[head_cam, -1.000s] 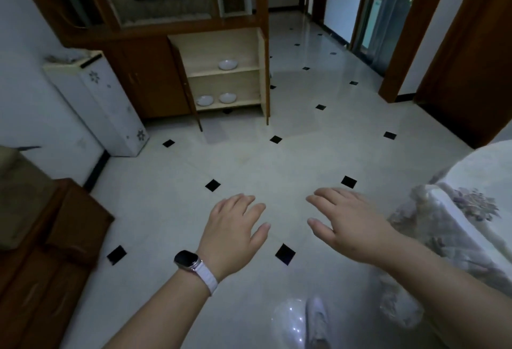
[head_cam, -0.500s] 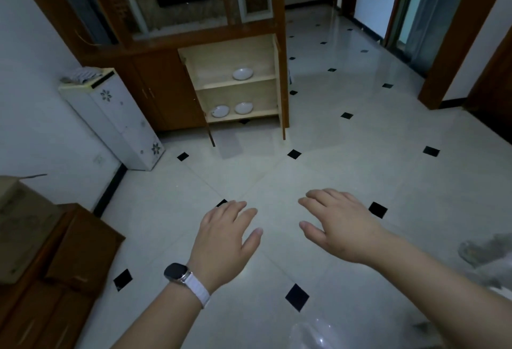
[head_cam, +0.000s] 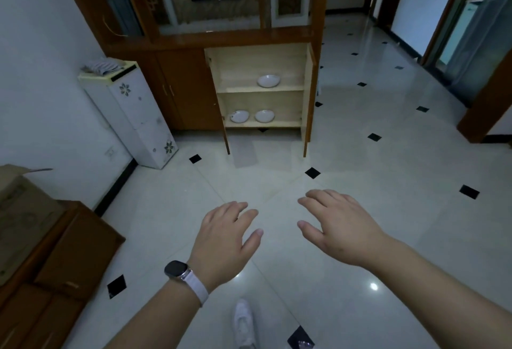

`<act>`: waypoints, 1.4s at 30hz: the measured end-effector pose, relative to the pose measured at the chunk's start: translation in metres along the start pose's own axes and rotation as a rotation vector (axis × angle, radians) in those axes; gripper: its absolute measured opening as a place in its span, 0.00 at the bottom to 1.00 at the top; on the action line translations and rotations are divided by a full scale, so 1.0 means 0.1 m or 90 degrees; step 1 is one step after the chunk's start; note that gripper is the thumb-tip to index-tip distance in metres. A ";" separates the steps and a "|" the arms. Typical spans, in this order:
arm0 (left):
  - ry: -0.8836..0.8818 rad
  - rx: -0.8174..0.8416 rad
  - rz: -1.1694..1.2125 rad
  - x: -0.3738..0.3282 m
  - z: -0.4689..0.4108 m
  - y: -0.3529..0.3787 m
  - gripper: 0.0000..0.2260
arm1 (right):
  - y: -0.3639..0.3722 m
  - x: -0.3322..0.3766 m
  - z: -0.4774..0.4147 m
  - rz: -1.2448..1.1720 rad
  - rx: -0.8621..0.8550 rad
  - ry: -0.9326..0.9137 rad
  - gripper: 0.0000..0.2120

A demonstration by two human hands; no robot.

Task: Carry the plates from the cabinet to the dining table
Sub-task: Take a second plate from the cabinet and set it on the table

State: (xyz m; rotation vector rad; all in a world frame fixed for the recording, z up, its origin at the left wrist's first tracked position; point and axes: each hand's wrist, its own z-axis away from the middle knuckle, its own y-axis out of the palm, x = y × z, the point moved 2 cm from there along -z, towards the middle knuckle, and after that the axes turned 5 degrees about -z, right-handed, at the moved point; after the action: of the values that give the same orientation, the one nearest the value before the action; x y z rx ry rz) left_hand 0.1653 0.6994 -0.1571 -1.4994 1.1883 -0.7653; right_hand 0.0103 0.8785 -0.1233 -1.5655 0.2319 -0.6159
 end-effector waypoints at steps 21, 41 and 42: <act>0.040 -0.042 0.037 2.69 -2.35 0.35 0.18 | -0.07 0.61 -3.28 0.054 -0.001 0.046 0.25; 0.006 0.046 -0.014 3.39 -4.55 1.01 0.20 | -0.08 -0.52 -5.59 0.002 0.013 0.045 0.27; 0.008 0.054 -0.017 3.39 -4.72 1.05 0.21 | -0.11 -0.63 -5.73 -0.004 0.016 0.047 0.27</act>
State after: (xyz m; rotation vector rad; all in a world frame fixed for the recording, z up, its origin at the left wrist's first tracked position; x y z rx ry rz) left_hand -0.1879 0.2266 -0.1692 -1.4448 1.1329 -0.8351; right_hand -0.3377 0.4194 -0.1401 -1.5210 0.2740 -0.6807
